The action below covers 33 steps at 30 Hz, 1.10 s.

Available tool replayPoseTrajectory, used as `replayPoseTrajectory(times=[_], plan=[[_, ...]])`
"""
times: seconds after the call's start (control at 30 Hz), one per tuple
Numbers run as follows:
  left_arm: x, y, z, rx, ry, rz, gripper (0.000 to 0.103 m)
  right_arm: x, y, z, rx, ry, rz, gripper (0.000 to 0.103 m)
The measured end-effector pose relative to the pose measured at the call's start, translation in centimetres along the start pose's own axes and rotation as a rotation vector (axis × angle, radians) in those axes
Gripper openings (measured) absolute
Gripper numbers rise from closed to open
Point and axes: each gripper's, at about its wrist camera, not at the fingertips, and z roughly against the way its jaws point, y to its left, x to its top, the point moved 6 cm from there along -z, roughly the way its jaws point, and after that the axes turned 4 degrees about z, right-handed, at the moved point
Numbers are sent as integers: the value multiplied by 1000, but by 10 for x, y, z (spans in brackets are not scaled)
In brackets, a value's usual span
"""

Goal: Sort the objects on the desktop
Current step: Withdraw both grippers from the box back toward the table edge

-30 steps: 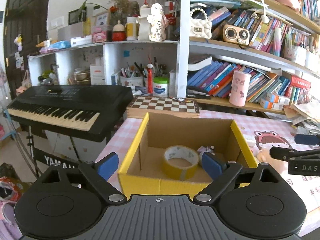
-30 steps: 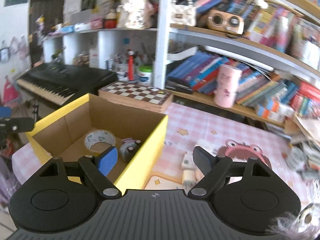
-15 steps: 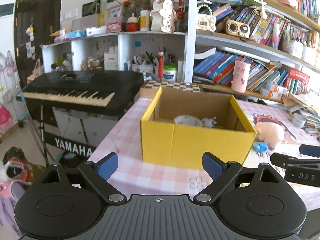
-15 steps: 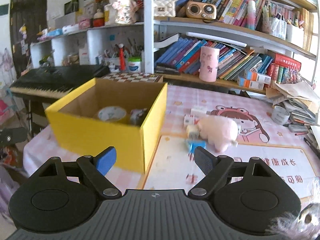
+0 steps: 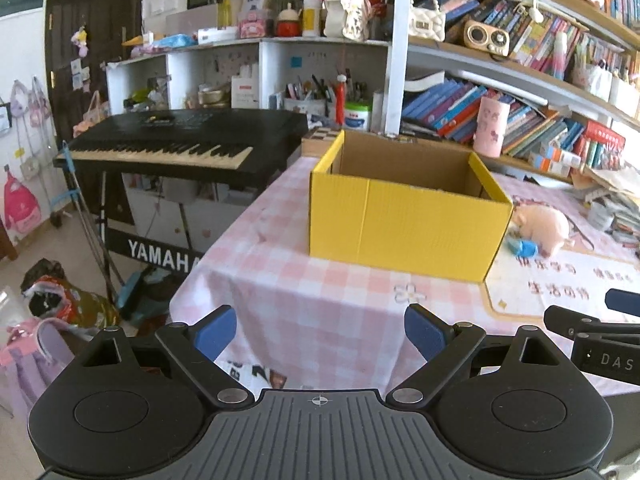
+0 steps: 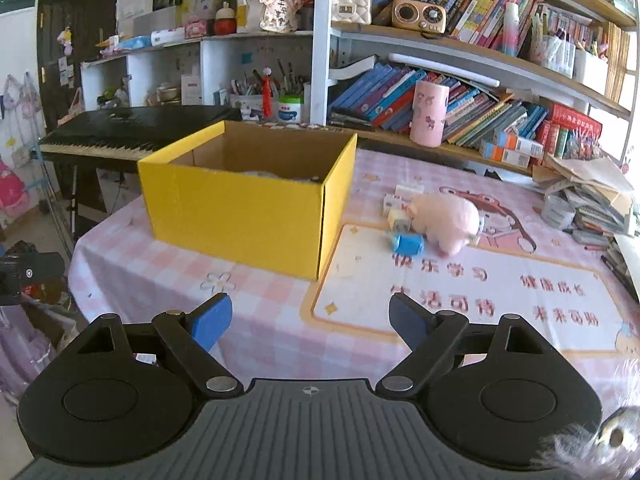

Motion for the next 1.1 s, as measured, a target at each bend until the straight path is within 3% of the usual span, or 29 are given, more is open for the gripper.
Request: replayPoseTrajectory(times=[0.43,0.73,1.1], plan=[[-24,-23,-2,-83,73,-47,93,-32,3,9,4,113,-20,85],[-33,-53,-13,-164,131,-122,93,-49,-15,15,-44,159,-60,89],[-31,-103,-18,-273,133,-241,94,-61,-50,24,-142,184,-141,91]])
